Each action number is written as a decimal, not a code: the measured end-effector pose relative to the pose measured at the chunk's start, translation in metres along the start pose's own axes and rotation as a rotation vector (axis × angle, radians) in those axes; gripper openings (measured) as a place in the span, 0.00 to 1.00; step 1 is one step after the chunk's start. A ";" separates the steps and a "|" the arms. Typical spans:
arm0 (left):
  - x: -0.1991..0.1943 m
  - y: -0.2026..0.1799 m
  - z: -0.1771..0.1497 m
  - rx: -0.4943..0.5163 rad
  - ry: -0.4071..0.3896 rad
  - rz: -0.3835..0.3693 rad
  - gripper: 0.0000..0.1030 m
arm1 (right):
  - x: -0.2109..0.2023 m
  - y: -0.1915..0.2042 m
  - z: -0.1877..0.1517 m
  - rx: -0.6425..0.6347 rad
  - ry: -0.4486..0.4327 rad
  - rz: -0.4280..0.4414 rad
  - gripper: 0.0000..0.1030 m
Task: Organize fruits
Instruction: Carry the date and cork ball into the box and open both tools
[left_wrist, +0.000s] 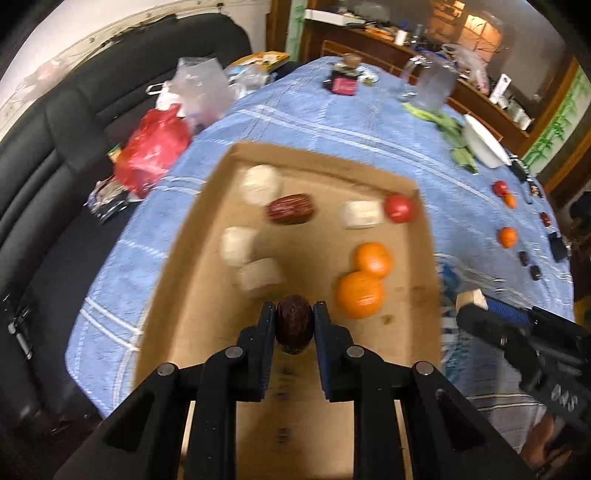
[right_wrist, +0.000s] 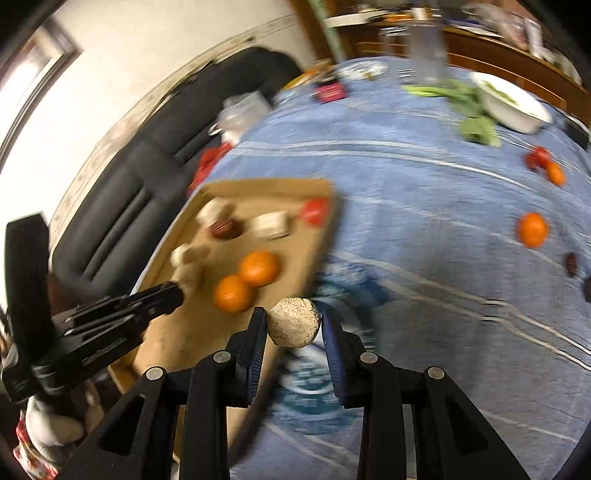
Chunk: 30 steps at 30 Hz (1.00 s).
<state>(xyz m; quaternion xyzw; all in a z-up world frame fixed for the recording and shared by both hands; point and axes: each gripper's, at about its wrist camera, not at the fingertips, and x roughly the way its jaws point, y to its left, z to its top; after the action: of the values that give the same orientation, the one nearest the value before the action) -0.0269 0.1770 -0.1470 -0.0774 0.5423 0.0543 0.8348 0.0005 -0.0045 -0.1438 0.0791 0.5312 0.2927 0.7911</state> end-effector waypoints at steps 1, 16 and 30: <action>0.002 0.004 -0.001 0.002 0.004 0.007 0.19 | 0.005 0.008 -0.001 -0.015 0.009 0.003 0.33; 0.027 0.029 -0.008 0.032 0.056 0.029 0.19 | 0.071 0.053 -0.015 -0.120 0.096 -0.059 0.33; 0.008 0.036 0.003 -0.008 -0.001 0.036 0.40 | 0.073 0.069 -0.013 -0.184 0.071 -0.073 0.37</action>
<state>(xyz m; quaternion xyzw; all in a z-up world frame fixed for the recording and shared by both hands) -0.0268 0.2128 -0.1558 -0.0709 0.5430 0.0712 0.8337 -0.0179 0.0896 -0.1766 -0.0236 0.5325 0.3136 0.7858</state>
